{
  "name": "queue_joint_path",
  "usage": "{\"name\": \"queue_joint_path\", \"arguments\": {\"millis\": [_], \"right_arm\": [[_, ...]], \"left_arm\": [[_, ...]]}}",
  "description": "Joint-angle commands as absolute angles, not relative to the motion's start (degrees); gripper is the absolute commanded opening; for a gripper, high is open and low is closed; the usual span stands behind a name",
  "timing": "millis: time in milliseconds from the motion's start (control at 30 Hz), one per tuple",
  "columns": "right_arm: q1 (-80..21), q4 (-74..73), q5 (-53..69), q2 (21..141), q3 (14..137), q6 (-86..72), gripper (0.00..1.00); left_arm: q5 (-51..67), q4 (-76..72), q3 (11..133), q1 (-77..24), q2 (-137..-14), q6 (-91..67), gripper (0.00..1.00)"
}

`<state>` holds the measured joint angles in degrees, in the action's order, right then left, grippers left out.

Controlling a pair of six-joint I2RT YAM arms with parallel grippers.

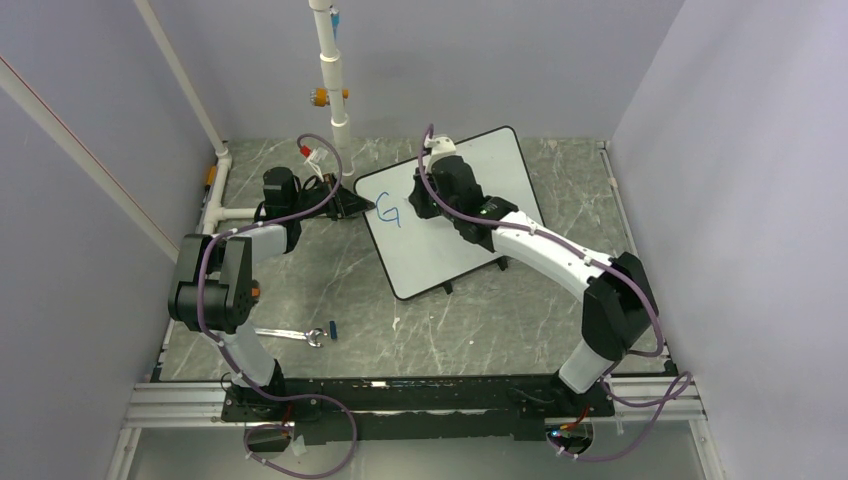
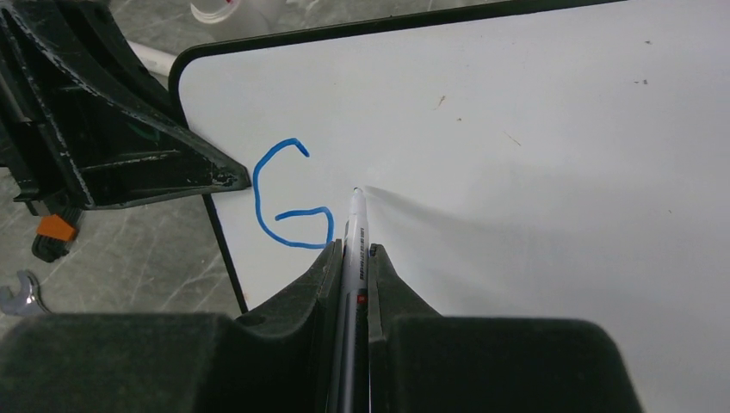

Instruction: Write a sentence on the whiteboard

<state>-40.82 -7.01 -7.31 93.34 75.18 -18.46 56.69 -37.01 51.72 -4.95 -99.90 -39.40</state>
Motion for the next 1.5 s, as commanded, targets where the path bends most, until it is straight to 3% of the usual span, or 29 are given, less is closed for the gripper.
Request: {"name": "queue_joint_path", "arguments": {"millis": [0, 1033, 1467], "right_arm": [[-40.8, -4.3, -7.1, 95.0, 78.7, -18.7, 0.0], [-41.1, -5.5, -4.8, 93.3, 70.9, -17.7, 0.0], [-41.1, -8.1, -9.5, 94.1, 75.4, -16.3, 0.0]], "left_arm": [[55.7, -38.5, 53.4, -5.3, -98.5, -33.1, 0.0], [55.2, -37.7, 53.5, -5.3, -98.4, -32.6, 0.0], [54.7, -37.5, 53.4, -5.3, -98.1, -32.5, 0.0]]}}
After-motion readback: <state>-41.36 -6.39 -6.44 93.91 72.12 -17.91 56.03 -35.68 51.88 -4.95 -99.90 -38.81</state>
